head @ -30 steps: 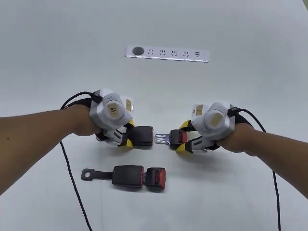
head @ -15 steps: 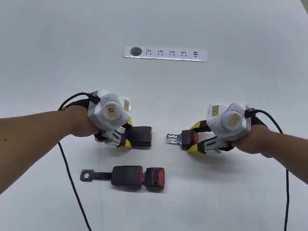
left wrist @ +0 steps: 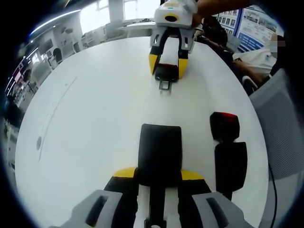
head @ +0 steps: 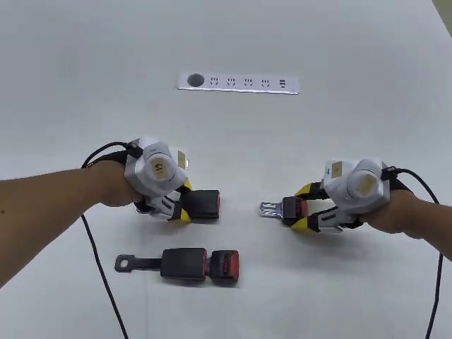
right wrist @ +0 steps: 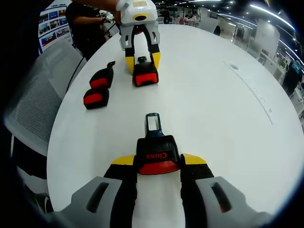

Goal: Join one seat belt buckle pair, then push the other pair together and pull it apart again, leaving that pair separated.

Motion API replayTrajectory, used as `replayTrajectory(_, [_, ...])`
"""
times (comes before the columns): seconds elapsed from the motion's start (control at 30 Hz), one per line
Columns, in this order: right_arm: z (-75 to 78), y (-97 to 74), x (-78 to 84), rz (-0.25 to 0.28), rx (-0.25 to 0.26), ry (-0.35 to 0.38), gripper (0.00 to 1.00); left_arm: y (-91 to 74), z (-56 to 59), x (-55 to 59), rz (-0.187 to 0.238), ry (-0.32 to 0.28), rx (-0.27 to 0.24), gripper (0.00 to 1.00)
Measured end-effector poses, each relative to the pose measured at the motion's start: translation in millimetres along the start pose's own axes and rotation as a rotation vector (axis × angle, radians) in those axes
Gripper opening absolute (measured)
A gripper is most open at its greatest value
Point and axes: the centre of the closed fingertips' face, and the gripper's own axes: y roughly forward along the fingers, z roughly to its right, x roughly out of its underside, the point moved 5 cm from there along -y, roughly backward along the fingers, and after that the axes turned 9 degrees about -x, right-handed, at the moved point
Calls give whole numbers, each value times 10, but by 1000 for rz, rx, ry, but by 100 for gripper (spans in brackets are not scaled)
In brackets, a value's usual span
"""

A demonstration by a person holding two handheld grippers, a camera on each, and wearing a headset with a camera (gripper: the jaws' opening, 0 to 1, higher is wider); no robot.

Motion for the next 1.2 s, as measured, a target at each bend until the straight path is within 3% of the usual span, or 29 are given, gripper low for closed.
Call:
replayTrajectory(0.6, [-44,-270,189,-4,-3,-9,35,-7,-5,12,5,-12,-4,33])
replayTrajectory(0.97, [21,-249,175,17,9,34,36,-45,13,9,24,-12,-11,34])
replayTrajectory(1.03, [46,-249,154,28,46,82,40,-64,65,6,27,-26,12,40])
replayTrajectory(1.1, [40,-274,91,61,70,73,51,-79,106,-10,28,-35,19,49])
replayTrajectory(1.2, [52,-317,33,90,121,105,57,-95,64,1,16,-81,-29,68])
